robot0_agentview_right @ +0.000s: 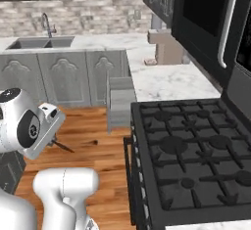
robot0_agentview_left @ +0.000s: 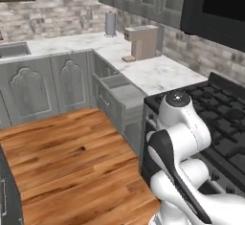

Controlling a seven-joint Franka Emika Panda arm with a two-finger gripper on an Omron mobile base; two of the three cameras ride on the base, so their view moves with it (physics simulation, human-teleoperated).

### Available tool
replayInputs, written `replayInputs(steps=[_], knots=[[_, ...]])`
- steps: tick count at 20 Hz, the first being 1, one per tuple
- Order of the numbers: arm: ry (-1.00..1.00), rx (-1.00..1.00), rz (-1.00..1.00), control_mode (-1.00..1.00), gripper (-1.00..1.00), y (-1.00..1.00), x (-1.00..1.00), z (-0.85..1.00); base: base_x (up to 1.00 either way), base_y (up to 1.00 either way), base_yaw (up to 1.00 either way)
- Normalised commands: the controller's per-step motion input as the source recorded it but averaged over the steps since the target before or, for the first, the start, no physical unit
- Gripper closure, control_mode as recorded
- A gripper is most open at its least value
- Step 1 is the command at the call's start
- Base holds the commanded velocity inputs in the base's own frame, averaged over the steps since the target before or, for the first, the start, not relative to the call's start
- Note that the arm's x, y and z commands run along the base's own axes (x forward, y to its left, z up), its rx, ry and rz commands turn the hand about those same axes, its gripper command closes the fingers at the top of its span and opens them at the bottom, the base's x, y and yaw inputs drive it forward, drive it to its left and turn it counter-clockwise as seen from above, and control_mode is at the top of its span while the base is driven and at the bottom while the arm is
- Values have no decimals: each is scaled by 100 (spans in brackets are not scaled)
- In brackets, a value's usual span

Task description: Organize the utensils by type. Pick up the wooden spoons from the counter and place them in the open cabinet. Then pick up the metallic utensils from the counter and place them in the open drawer.

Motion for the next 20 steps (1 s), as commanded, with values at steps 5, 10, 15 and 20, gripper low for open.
replayInputs(steps=[5, 10, 15, 20], knots=[[0, 0, 0, 100, 100, 0, 0, 0, 94, -1, 0], [0, 0, 0, 100, 100, 0, 0, 0, 90, -3, 0], [0, 0, 0, 100, 100, 0, 0, 0, 82, -4, 0], [0, 0, 0, 100, 100, 0, 0, 0, 69, -20, 2]])
